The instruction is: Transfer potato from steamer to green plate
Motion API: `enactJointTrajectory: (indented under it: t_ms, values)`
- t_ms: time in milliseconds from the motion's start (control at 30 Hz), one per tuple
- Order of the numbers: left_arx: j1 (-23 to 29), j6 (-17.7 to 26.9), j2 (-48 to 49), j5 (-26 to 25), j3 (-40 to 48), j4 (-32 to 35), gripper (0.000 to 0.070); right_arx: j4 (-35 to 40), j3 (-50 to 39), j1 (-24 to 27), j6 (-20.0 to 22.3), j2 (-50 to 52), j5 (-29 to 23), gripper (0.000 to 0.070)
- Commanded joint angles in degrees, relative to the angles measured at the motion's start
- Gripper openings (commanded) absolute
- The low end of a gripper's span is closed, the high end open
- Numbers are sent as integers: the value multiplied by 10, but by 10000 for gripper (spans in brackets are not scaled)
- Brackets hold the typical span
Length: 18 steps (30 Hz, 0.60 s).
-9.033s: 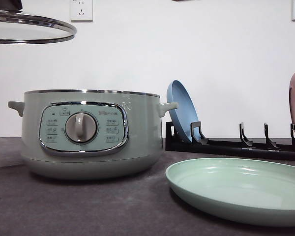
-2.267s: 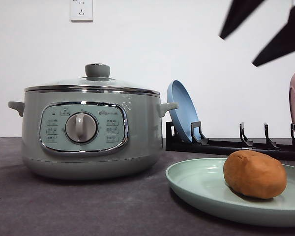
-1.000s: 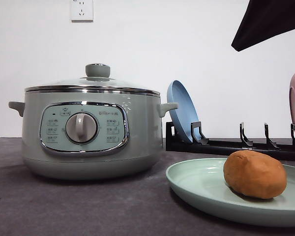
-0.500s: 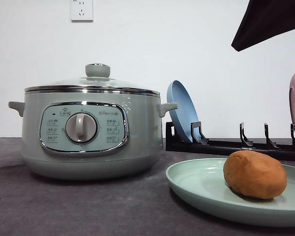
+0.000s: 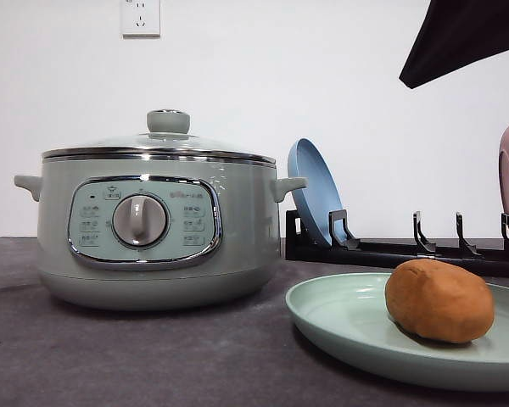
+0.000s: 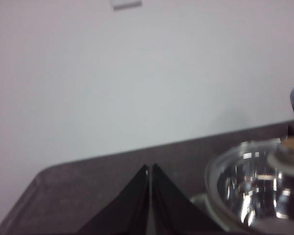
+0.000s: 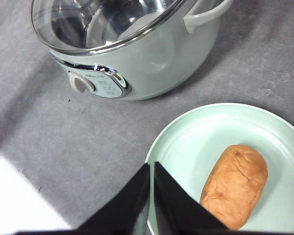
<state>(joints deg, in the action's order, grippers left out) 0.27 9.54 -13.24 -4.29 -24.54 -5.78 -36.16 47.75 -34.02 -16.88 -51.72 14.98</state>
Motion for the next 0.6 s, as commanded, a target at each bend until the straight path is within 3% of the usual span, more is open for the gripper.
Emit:
enactJointTrajectory:
  t_ms: [0,567]
  values:
    - [2,-2,14,3,25,11,0,6,7,-3,5,-2,0,0]
    - [2,-1,117,5,190,5,0,6,7,-3,5,-2,0,0]
